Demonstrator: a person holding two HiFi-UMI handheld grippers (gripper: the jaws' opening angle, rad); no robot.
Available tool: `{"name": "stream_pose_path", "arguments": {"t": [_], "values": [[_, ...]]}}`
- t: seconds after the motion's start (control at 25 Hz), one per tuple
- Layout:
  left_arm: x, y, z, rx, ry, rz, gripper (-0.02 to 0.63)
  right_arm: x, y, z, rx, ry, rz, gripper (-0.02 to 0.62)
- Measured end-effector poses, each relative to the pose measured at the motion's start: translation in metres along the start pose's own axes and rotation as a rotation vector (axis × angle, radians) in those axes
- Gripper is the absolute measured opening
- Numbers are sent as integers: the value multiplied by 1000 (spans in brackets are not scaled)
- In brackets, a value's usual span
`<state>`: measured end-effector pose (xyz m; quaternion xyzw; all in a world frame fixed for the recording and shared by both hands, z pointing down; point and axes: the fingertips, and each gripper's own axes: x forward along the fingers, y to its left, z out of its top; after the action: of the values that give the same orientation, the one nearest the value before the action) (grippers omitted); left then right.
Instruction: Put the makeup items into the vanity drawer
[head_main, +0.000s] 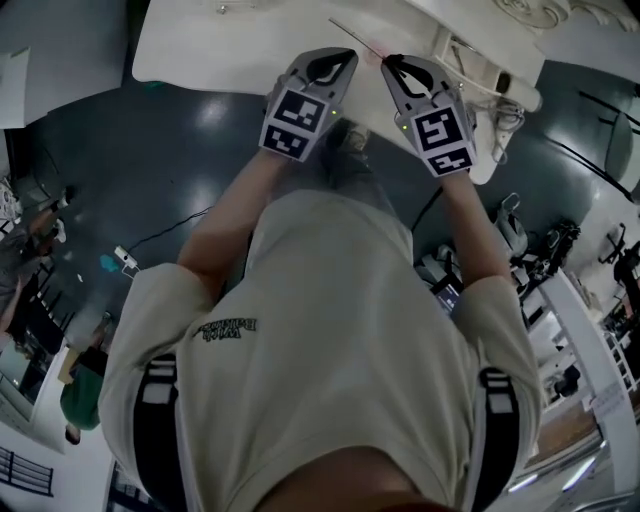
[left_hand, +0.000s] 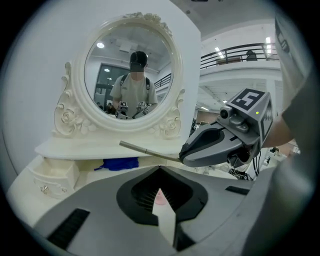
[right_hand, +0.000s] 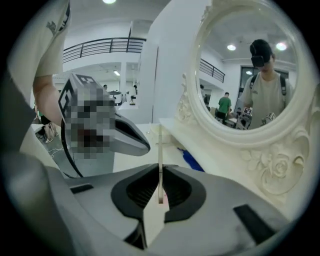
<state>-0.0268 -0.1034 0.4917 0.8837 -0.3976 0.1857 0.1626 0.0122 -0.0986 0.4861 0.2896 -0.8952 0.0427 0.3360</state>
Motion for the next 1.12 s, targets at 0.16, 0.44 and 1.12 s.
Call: {"name": "stream_pose_path", "arguments": {"t": [0.16, 0.44, 1.12], "values": [[-17, -11, 39, 31, -64, -7, 14, -42, -3, 35, 9, -88, -48, 31], [-53, -31, 103, 49, -176, -64, 15, -105, -14, 77, 30, -200, -122, 31], [-105, -52, 162, 176, -337, -62, 14, -179, -1, 110, 137, -378, -184, 31]]}}
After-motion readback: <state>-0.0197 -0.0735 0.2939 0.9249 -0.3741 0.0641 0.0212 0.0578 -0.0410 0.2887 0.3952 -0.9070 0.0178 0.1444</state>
